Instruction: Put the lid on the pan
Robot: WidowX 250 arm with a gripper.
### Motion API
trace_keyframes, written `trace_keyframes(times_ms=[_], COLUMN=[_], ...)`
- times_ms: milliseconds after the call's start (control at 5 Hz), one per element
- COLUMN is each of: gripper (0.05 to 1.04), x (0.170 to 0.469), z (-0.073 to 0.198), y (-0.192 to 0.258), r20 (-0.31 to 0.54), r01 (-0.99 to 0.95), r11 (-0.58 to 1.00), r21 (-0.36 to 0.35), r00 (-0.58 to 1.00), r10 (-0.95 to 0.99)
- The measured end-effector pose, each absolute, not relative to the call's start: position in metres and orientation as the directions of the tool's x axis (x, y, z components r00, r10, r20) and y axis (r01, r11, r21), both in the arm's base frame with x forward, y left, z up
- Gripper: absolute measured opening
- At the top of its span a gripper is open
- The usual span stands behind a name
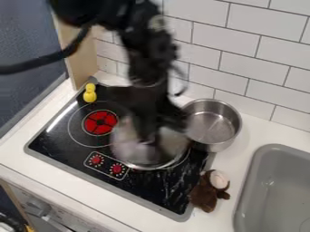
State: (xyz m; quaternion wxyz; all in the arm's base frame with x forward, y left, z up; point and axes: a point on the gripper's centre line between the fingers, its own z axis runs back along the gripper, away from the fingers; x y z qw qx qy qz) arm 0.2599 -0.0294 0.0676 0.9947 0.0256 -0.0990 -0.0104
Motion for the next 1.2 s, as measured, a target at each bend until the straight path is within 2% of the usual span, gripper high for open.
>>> trace_keyframes(times_ms=[400, 800, 1200], gripper=[0.055, 0.055, 0.055], x=[0.320, 0.344, 0.361], z=[0.060, 0.051, 0.024], y=[-0.052, -0.066, -0.071], r20=[0.113, 0.077, 0.004], r01=[0.051, 0.065, 0.066], r11=[0.996, 0.993, 0.992], r21=[0.073, 0.093, 0.108], r00=[0.992, 0.994, 0.998], r10=[-0.059, -0.072, -0.067])
